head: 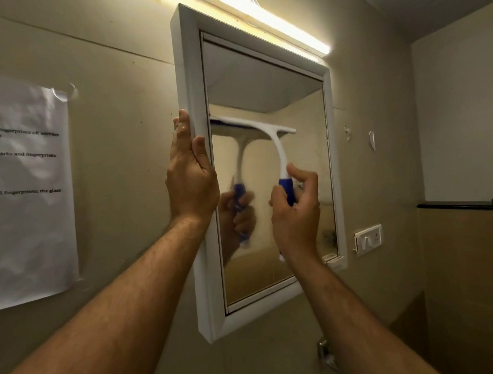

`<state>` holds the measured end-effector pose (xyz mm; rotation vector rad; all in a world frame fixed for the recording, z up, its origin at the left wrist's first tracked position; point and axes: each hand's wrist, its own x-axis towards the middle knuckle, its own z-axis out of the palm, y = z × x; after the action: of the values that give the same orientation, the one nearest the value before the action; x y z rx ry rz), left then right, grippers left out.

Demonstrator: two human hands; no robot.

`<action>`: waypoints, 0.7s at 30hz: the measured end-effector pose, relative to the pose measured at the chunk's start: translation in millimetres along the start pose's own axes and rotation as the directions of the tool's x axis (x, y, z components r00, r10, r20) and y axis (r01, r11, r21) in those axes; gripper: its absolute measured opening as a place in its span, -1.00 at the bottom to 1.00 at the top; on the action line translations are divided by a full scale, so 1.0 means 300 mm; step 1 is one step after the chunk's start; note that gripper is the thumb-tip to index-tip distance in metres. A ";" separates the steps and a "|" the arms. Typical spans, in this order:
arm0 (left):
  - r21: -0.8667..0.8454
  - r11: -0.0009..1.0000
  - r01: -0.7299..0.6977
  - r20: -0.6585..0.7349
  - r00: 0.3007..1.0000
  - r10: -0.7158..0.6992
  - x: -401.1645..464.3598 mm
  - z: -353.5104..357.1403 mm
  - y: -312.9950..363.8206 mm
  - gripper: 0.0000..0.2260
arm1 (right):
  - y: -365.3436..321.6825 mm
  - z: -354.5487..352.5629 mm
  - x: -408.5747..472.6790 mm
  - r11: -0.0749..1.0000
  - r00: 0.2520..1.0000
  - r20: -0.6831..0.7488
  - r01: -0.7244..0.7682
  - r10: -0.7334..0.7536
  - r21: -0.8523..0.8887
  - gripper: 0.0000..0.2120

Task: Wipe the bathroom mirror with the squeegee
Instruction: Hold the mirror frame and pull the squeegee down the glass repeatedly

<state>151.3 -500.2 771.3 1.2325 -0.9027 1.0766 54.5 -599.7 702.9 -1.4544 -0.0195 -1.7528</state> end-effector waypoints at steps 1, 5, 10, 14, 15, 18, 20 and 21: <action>0.007 1.000 0.001 -0.004 1.000 -0.001 0.000 0.000 0.001 -0.57 | -0.016 0.010 0.027 1.000 1.000 0.002 0.004 -0.004 -0.004 -0.68; 0.007 1.000 0.009 0.006 1.000 -0.009 0.000 -0.002 -0.001 -0.57 | -0.050 0.041 0.087 0.999 1.000 0.017 -0.007 0.008 -0.041 -0.66; -0.015 1.000 0.012 0.009 1.000 -0.011 -0.010 -0.009 0.003 -0.57 | 0.010 -0.016 -0.024 0.997 0.998 0.034 -0.057 0.059 -0.052 -0.67; -0.025 1.000 0.018 0.020 1.000 -0.017 -0.012 -0.007 0.006 -0.56 | 0.060 -0.075 -0.115 0.993 0.993 0.038 -0.112 0.113 -0.045 -0.63; -0.027 1.000 0.013 0.020 1.000 -0.012 -0.013 -0.007 0.007 -0.56 | 0.053 -0.083 -0.110 0.993 0.993 0.035 -0.109 0.110 -0.048 -0.62; -0.032 1.000 0.000 0.015 1.000 0.001 -0.011 -0.008 0.004 -0.57 | 0.005 -0.075 -0.028 0.997 0.998 0.010 -0.059 0.059 -0.058 -0.69; -0.040 0.999 -0.008 0.017 1.000 0.009 -0.014 -0.008 -0.003 -0.56 | -0.036 -0.040 0.056 0.998 0.998 0.006 -0.055 0.055 -0.040 -0.74; -0.043 0.999 -0.016 0.019 1.000 0.017 -0.016 -0.008 -0.006 -0.56 | -0.053 -0.019 0.097 0.998 0.998 0.006 -0.058 0.058 -0.036 -0.77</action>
<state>151.8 -498.6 766.0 1.2040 -0.9480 1.0548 41.2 -609.0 732.3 -1.4725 0.0505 -1.7090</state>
